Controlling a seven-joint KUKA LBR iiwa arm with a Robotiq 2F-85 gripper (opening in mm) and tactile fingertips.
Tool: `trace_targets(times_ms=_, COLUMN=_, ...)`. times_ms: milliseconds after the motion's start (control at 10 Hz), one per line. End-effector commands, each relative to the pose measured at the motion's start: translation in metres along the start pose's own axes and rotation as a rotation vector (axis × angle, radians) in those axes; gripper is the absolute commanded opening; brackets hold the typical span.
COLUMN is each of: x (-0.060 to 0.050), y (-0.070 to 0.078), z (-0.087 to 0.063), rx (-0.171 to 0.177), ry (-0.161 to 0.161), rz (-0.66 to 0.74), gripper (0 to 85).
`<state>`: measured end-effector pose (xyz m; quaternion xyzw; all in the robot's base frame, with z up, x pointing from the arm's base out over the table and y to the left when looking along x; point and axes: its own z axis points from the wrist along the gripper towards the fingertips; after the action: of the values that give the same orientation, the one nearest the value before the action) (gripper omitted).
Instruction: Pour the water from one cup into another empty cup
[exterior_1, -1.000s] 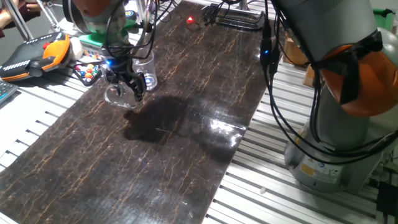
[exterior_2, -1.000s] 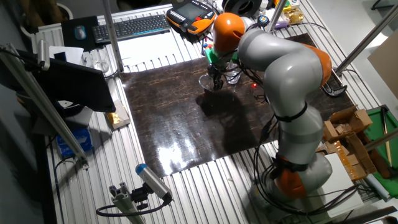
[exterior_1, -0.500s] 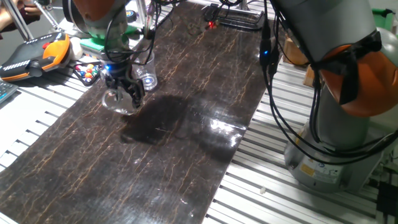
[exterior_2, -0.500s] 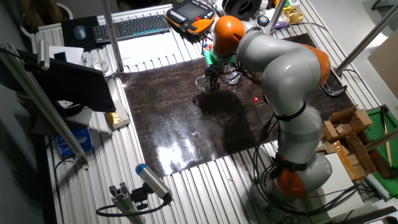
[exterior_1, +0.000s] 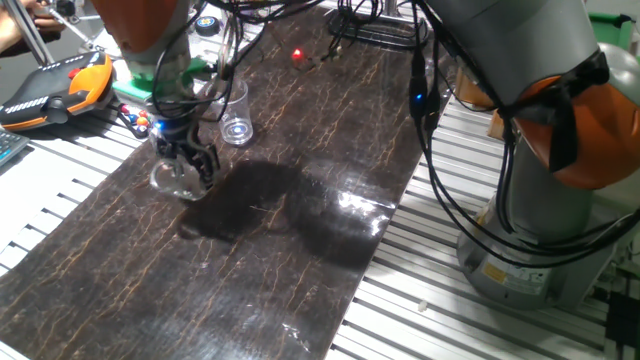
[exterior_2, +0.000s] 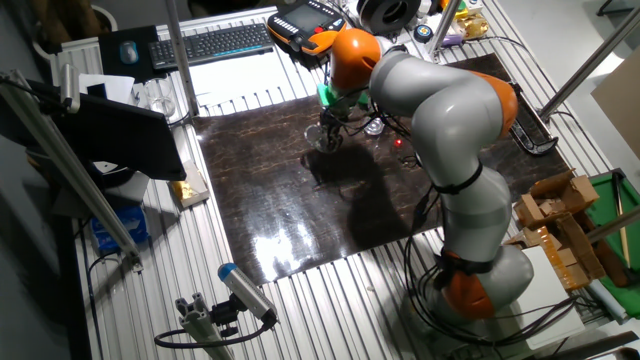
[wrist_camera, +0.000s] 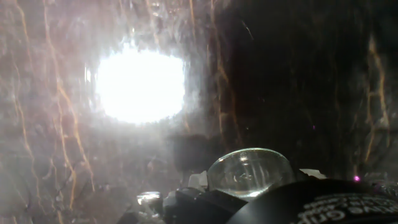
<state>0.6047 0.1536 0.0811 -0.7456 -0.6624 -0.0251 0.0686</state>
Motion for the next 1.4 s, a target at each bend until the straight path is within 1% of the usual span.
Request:
trace_targets(times_ms=0, x=0.003, y=0.0, z=0.003, rx=0.0, ry=0.0, rz=0.006, gripper=0.7)
trace_targets(times_ms=100, x=0.005, y=0.0, z=0.004, rx=0.0, ry=0.007, rz=0.024, gripper=0.7)
trace_targets(times_ms=300, x=0.008, y=0.001, z=0.006, rx=-0.004, ry=0.032, rz=0.063, gripper=0.7)
trace_targets(times_ms=600, x=0.012, y=0.003, z=0.012, rx=-0.008, ry=0.034, rz=0.092, gripper=0.7)
trace_targets(times_ms=900, x=0.012, y=0.005, z=0.018, rx=-0.013, ry=0.034, rz=0.099, gripper=0.7)
trace_targets(times_ms=1100, x=0.013, y=0.006, z=0.023, rx=-0.016, ry=0.039, rz=0.103, gripper=0.7)
trace_targets(times_ms=1300, x=0.012, y=0.007, z=0.028, rx=-0.017, ry=0.052, rz=0.099, gripper=0.7)
